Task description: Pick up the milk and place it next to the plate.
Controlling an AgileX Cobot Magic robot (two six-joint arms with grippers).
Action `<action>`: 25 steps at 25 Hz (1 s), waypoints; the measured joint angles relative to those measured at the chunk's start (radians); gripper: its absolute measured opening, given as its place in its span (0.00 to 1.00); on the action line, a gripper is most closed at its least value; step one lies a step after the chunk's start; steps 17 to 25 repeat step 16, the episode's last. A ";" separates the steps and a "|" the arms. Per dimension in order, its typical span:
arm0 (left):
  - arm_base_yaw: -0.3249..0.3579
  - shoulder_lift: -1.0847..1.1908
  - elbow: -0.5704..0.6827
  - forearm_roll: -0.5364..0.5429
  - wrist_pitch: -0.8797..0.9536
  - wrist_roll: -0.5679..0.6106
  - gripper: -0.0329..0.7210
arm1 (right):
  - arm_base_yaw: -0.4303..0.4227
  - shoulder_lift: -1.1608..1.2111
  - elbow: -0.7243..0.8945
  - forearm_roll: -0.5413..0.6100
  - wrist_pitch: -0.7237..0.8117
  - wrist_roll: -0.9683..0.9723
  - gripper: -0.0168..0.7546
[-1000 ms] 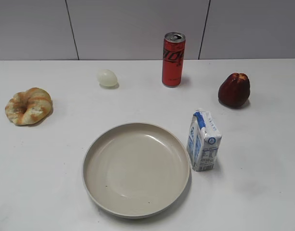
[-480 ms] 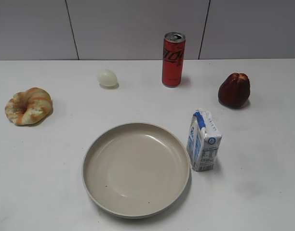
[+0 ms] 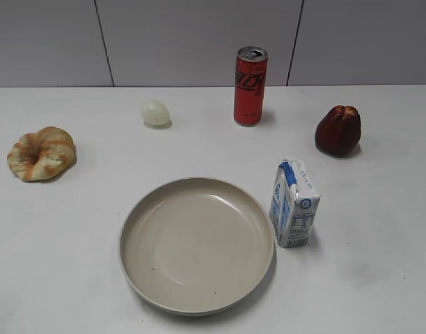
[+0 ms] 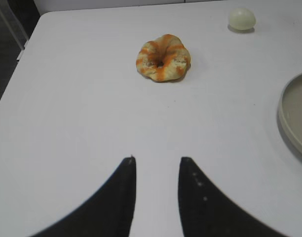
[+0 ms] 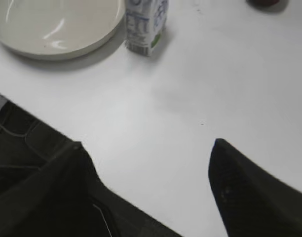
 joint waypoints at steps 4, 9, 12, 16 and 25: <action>0.000 0.000 0.000 0.000 0.000 0.000 0.35 | -0.207 -0.121 0.000 0.006 -0.002 0.000 0.78; 0.000 0.000 0.000 0.000 0.000 0.000 0.35 | -0.400 -0.267 0.000 0.007 -0.002 0.000 0.78; 0.000 0.000 0.000 0.000 0.000 0.000 0.35 | -0.438 -0.283 0.000 0.008 -0.002 0.000 0.78; 0.000 0.000 0.000 0.001 0.000 0.000 0.35 | -0.439 -0.283 0.000 0.018 -0.002 0.000 0.78; 0.000 0.000 0.000 0.001 0.000 0.000 0.35 | -0.439 -0.283 0.000 0.018 -0.002 0.000 0.78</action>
